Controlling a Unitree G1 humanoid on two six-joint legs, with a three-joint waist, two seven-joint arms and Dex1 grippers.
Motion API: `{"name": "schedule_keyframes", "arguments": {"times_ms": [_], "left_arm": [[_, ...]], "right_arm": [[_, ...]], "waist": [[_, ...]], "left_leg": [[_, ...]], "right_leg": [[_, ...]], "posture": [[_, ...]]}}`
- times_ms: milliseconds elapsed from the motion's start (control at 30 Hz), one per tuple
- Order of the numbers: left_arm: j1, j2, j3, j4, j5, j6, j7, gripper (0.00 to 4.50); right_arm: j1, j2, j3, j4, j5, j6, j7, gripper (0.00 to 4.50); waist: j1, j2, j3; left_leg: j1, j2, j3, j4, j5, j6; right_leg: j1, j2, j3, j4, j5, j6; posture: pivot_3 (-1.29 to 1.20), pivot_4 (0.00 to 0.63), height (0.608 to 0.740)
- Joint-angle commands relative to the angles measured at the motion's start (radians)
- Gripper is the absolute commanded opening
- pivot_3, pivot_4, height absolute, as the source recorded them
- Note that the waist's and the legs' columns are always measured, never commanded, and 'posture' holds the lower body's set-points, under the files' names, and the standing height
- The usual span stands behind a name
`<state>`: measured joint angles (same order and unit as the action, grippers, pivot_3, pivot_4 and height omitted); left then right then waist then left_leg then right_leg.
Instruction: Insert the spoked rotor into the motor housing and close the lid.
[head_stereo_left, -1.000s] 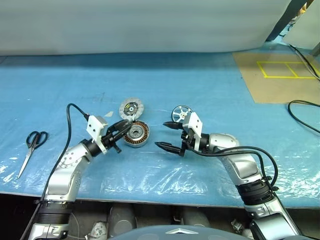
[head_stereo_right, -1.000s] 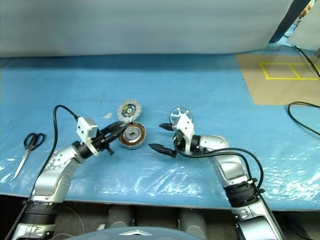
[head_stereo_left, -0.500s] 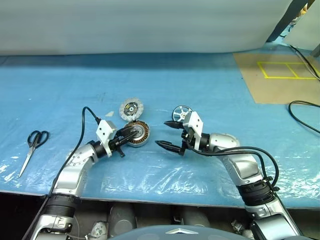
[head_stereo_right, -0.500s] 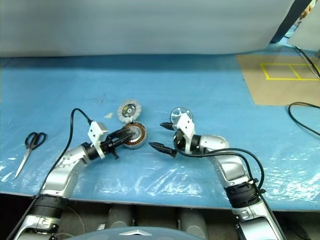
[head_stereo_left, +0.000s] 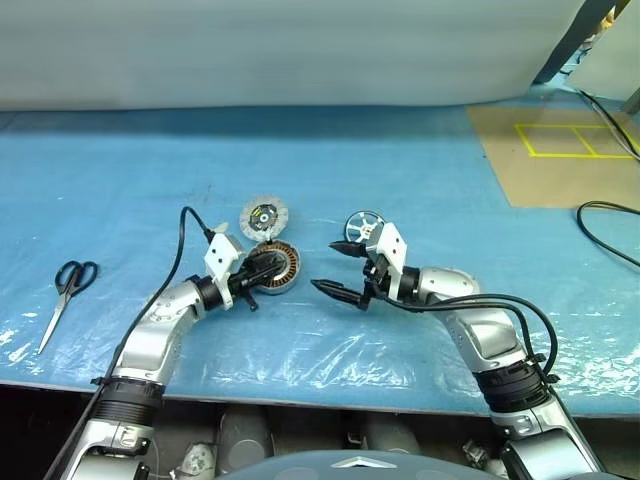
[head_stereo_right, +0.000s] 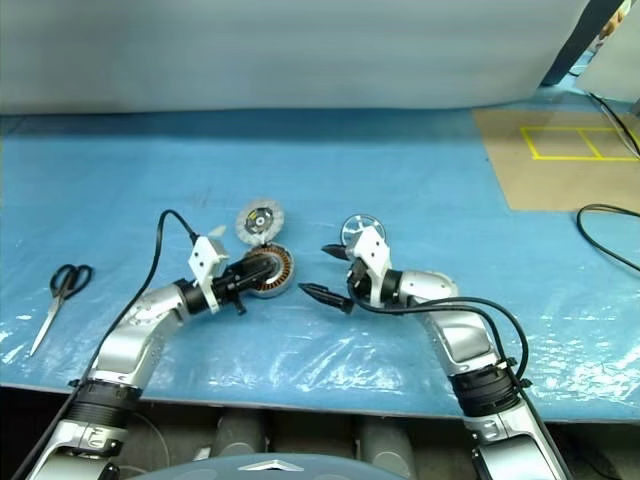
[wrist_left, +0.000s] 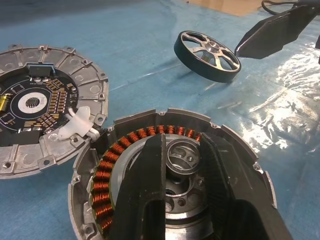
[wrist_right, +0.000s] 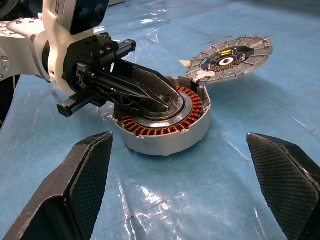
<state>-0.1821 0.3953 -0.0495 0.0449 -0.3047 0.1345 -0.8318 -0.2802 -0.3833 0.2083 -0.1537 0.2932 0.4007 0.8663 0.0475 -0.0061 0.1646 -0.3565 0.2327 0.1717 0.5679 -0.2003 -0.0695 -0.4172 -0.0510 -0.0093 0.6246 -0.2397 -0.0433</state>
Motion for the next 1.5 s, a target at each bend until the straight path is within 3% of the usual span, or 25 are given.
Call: {"name": "schedule_keyframes", "arguments": {"times_ms": [33, 533, 1500], "left_arm": [[-0.008, 0.014, 0.0, -0.063, 0.002, 0.024, 0.01, 0.67], [0.047, 0.05, 0.039, -0.177, -0.025, 0.111, 0.059, 0.67], [0.02, 0.033, 0.019, -0.114, -0.005, 0.086, 0.059, 0.67]], "right_arm": [[0.003, 0.003, -0.01, -0.045, 0.019, -0.007, -0.005, 4.5], [-0.007, 0.004, 0.003, -0.023, 0.011, -0.016, 0.0, 4.5], [-0.011, 0.006, 0.0, -0.024, 0.009, -0.014, -0.001, 4.5]], "waist": [[0.0, 0.0, 0.0], [0.0, 0.0, 0.0], [0.0, 0.0, 0.0]], "left_leg": [[0.0, 0.0, 0.0, 0.0, 0.0, 0.0], [0.0, 0.0, 0.0, 0.0, 0.0, 0.0], [0.0, 0.0, 0.0, 0.002, 0.0, 0.0]], "right_leg": [[0.0, 0.0, 0.0, 0.0, 0.0, 0.0], [0.0, 0.0, 0.0, 0.0, 0.0, 0.0], [0.001, 0.0, 0.0, 0.0, 0.0, 0.0]], "posture": [[0.0, 0.15, 0.74], [0.0, 0.15, 0.74], [0.0, 0.15, 0.74]]}}
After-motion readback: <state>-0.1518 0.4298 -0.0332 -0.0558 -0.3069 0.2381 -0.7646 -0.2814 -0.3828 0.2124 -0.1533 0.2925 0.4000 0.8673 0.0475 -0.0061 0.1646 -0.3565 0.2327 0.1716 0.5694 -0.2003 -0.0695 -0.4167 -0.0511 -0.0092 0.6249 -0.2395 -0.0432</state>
